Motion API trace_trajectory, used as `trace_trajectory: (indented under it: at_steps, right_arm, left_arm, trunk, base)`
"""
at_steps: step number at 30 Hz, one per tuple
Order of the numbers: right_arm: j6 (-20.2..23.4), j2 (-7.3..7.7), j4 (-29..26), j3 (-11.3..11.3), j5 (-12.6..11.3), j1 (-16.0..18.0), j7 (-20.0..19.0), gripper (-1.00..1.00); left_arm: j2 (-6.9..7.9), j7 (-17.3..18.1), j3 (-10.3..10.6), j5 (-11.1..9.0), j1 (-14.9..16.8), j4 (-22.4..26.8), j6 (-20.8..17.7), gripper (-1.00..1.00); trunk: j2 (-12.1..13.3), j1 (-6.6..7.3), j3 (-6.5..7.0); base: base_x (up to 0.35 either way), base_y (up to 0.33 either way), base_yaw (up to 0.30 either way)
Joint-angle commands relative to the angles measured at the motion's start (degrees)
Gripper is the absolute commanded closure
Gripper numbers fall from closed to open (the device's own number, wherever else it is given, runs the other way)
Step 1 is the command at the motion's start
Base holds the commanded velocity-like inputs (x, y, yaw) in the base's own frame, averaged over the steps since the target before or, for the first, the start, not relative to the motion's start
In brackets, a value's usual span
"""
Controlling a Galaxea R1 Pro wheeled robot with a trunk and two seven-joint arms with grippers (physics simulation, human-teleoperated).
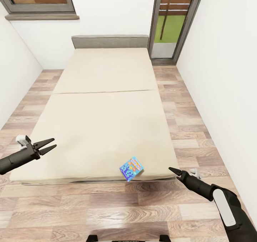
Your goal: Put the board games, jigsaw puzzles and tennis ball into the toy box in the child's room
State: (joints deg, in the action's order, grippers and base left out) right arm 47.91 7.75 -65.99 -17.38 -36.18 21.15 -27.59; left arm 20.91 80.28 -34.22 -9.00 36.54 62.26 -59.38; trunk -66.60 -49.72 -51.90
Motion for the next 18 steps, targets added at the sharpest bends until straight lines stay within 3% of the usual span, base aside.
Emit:
trace_trajectory:
  at_steps: [1, 11, 13, 18]
  right_arm:
    - [0.3, -0.01, 0.0, -0.1, 0.1, 0.0, -0.2, -1.0]
    - [0.3, -0.01, 0.0, -0.2, 0.1, 0.0, -0.2, -1.0]
    - [0.6, -0.67, -0.5, -0.1, 0.0, 0.0, -0.3, -1.0]
    - [0.4, -2.28, -0.4, -0.2, -0.2, 0.0, -0.5, -1.0]
  left_arm:
    - [0.01, 0.3, 0.0, 0.0, 0.0, 0.0, -0.6, -1.0]
    - [-0.06, 0.4, 0.0, 0.1, 0.0, 0.1, -0.6, -1.0]
    - [-0.72, 1.1, 0.1, -0.3, -0.2, -0.6, -0.6, -1.0]
    - [-0.78, 1.1, 0.1, -0.2, -0.2, -0.6, -0.6, -1.0]
  trunk:
    - [-0.4, -0.23, -0.2]
    - [-4.5, -2.42, -1.94]
    - [-4.4, -2.42, -1.94]
    - [-4.4, -2.42, -1.94]
  base:
    - [0.0, 0.0, 0.0]
    - [0.0, 0.0, 0.0]
    - [-0.003, 0.0, 0.0]
    - [-0.001, 0.0, 0.0]
